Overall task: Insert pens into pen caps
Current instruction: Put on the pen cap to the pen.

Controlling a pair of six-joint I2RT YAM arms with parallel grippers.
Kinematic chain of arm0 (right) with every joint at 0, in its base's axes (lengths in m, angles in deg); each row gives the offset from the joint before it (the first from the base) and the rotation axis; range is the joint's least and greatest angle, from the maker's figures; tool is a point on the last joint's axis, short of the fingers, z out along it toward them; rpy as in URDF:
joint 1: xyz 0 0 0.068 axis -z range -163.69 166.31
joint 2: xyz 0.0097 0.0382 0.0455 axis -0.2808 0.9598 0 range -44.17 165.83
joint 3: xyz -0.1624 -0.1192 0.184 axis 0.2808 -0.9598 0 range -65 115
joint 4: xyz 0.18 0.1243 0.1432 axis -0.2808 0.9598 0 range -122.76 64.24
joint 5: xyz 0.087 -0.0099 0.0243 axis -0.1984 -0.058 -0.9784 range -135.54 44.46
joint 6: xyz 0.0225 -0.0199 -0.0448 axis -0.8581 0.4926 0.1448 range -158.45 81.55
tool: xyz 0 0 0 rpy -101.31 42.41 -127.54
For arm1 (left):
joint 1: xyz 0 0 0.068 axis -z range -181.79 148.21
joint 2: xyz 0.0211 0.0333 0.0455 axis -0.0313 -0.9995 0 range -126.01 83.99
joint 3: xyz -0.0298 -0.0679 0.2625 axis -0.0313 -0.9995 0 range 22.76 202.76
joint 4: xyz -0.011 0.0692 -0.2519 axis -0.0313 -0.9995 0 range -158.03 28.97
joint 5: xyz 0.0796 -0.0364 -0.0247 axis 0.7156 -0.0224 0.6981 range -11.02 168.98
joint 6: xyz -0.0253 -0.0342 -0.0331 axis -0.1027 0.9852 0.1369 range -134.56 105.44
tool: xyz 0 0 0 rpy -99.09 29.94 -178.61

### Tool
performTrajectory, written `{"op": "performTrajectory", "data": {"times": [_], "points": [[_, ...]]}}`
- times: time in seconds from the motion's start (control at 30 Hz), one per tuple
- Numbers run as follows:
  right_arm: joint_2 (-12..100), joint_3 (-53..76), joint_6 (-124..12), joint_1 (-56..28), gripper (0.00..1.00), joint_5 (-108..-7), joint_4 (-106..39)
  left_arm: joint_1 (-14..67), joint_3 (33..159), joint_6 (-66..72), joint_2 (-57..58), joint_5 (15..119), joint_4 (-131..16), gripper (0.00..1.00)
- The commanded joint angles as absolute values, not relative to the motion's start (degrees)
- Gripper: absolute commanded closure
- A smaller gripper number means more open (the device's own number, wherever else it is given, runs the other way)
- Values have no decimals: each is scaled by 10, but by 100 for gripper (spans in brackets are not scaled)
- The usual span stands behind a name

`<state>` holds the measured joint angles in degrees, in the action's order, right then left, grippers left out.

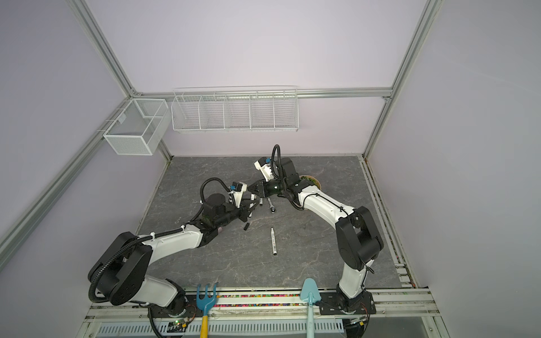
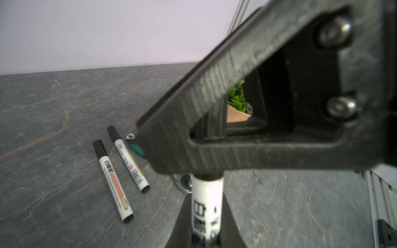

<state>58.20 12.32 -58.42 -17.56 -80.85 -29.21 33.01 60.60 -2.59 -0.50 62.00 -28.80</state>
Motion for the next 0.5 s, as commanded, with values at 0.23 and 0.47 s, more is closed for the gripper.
{"op": "performTrajectory", "data": {"times": [0.23, 0.47], "points": [[631, 29, -539, -212, 93, -893, 45, 237, 754, 35, 12, 780, 65, 100], [590, 36, -576, -159, 93, -922, -21, 246, 735, 45, 13, 663, -92, 100]]}}
